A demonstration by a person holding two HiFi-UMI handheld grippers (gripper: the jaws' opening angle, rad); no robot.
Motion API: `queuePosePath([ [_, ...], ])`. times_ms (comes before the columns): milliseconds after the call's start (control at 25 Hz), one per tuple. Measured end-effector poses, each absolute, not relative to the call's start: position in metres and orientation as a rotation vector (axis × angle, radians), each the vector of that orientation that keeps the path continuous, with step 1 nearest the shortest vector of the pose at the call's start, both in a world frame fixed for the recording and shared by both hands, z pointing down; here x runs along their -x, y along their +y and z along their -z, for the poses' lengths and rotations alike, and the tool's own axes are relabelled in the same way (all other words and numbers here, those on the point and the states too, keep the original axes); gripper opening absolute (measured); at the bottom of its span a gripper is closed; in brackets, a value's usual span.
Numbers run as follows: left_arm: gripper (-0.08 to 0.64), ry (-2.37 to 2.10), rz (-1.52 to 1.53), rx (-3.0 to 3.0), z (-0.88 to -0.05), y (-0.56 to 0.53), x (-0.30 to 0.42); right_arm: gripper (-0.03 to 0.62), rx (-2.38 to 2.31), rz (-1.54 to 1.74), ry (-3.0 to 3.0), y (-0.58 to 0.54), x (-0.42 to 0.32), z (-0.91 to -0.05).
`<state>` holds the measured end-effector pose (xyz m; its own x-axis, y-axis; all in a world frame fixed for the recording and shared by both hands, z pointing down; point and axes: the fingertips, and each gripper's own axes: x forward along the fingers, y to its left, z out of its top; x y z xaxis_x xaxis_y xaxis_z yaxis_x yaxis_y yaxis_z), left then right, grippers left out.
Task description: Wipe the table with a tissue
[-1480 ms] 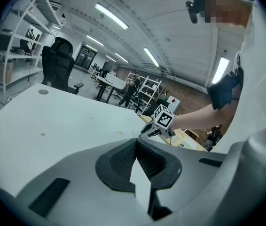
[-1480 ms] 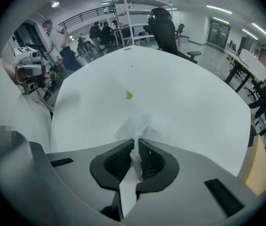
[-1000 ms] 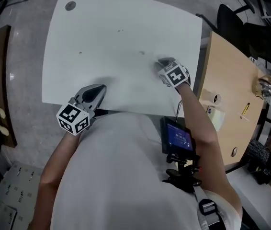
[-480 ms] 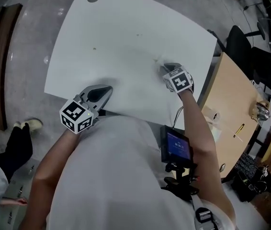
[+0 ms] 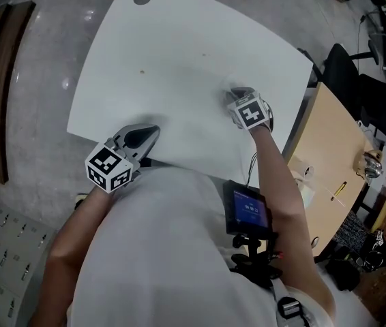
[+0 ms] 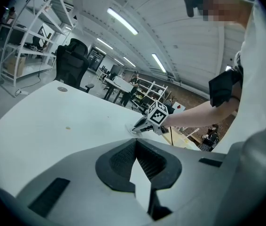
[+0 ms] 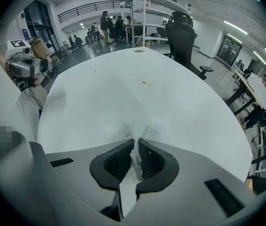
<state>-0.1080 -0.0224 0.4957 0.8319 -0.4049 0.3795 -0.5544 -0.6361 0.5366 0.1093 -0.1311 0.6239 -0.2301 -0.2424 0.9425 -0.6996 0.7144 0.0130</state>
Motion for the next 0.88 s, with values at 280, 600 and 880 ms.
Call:
queuePosePath([
  [280,0.006,-0.669,-0.301,-2.354,-0.494,-0.027,0.116,0.032,-0.785,-0.509,-1.82,-0.14,-0.087,-0.62],
  [600,0.006,-0.558,-0.301,-2.377,-0.497,-0.035,0.118,0.032,-0.649,-0.543,-1.901,-0.116,-0.056,-0.618],
  [880,0.006,-0.471,-0.283,-2.39,-0.501,-0.045,0.117,0.032,-0.93,-0.56,-1.726,-0.101,-0.146,-0.602],
])
